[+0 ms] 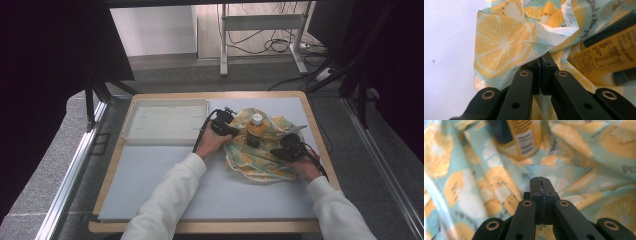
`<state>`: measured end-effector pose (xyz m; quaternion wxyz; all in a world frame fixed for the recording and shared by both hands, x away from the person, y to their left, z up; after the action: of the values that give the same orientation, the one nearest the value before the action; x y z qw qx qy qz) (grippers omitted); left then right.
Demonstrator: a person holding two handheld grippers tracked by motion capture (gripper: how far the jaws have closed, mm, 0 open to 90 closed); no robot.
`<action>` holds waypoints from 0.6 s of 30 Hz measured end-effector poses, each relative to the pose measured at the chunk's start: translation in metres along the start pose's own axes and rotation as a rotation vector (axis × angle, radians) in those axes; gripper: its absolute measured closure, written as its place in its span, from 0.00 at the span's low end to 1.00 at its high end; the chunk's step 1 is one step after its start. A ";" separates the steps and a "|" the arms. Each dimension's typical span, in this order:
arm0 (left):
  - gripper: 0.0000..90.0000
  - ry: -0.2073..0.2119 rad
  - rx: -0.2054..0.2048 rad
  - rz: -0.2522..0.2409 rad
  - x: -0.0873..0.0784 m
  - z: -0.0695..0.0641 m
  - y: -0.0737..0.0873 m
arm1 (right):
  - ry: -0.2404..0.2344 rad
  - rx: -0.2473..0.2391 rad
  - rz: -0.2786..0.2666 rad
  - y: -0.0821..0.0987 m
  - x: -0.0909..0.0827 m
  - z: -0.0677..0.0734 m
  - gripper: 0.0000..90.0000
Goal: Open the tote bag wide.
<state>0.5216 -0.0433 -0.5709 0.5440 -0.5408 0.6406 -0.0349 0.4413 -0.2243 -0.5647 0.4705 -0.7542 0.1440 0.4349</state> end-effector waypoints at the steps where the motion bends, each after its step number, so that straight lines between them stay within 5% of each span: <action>1: 0.99 -0.003 -0.004 -0.001 0.000 0.001 0.000 | -0.005 -0.006 0.004 0.003 -0.001 0.002 0.99; 11: 1.00 -0.020 -0.023 -0.004 0.003 0.013 -0.004 | -0.043 -0.054 0.013 0.014 -0.007 0.020 0.99; 18: 1.00 0.002 -0.003 -0.028 -0.010 0.002 -0.004 | -0.044 -0.033 -0.020 0.007 -0.013 0.016 0.99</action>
<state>0.5236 -0.0369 -0.5630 0.5420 -0.5505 0.6336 -0.0422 0.4214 -0.2172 -0.5611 0.4653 -0.7535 0.1190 0.4490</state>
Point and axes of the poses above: each handheld gripper's, and its own axes: x roughly forward along the jaws, y roughly out of its underside, z roughly to its left, the point moved 8 cm from there along x, roughly forward along the jaws, and after that the axes turned 15 degrees about y, right-handed, at the moved point
